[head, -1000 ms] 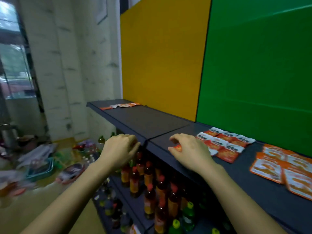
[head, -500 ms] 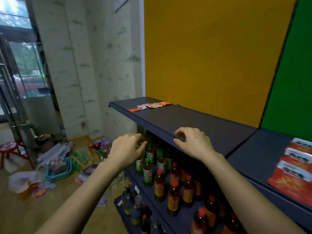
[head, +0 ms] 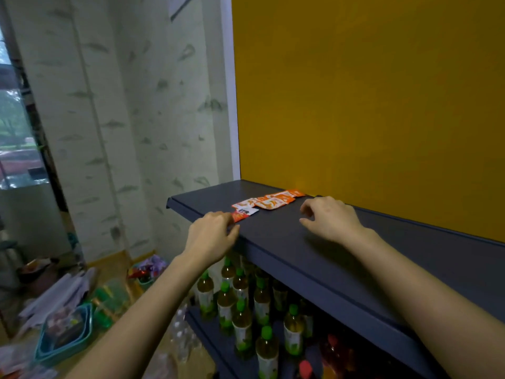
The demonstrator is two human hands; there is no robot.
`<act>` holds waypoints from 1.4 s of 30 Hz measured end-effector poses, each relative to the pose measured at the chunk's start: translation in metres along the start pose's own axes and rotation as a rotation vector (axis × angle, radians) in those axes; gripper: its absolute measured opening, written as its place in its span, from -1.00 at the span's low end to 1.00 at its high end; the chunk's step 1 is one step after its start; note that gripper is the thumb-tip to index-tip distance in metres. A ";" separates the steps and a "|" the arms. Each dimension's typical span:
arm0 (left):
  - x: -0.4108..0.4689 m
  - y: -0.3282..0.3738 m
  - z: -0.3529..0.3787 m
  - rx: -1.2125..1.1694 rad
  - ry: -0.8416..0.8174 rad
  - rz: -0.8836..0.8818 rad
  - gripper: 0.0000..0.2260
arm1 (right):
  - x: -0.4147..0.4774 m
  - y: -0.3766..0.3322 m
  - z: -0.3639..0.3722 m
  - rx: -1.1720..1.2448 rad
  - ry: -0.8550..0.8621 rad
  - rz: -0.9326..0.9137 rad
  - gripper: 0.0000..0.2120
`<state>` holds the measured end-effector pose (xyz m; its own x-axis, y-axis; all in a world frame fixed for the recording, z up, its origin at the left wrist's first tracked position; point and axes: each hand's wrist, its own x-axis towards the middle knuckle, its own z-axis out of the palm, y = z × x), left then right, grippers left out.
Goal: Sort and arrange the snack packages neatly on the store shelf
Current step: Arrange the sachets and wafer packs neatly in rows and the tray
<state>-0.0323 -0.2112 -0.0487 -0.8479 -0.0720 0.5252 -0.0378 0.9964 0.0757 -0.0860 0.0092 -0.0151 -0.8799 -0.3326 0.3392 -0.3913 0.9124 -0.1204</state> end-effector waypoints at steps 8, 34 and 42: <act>0.100 -0.050 0.067 0.055 -0.311 -0.043 -0.29 | 0.080 -0.009 0.042 -0.042 -0.068 0.125 -0.69; 0.207 -0.094 0.107 -1.283 -0.577 0.280 -0.80 | 0.155 -0.079 0.090 0.704 0.239 0.721 -0.57; 0.241 -0.015 0.126 -1.195 -0.607 0.235 -0.63 | 0.162 -0.074 0.092 1.154 0.366 0.770 -0.91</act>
<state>-0.3025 -0.2378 -0.0303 -0.8795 0.4326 0.1983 0.3529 0.3134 0.8816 -0.2239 -0.1338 -0.0369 -0.9214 0.3868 0.0383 -0.0103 0.0741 -0.9972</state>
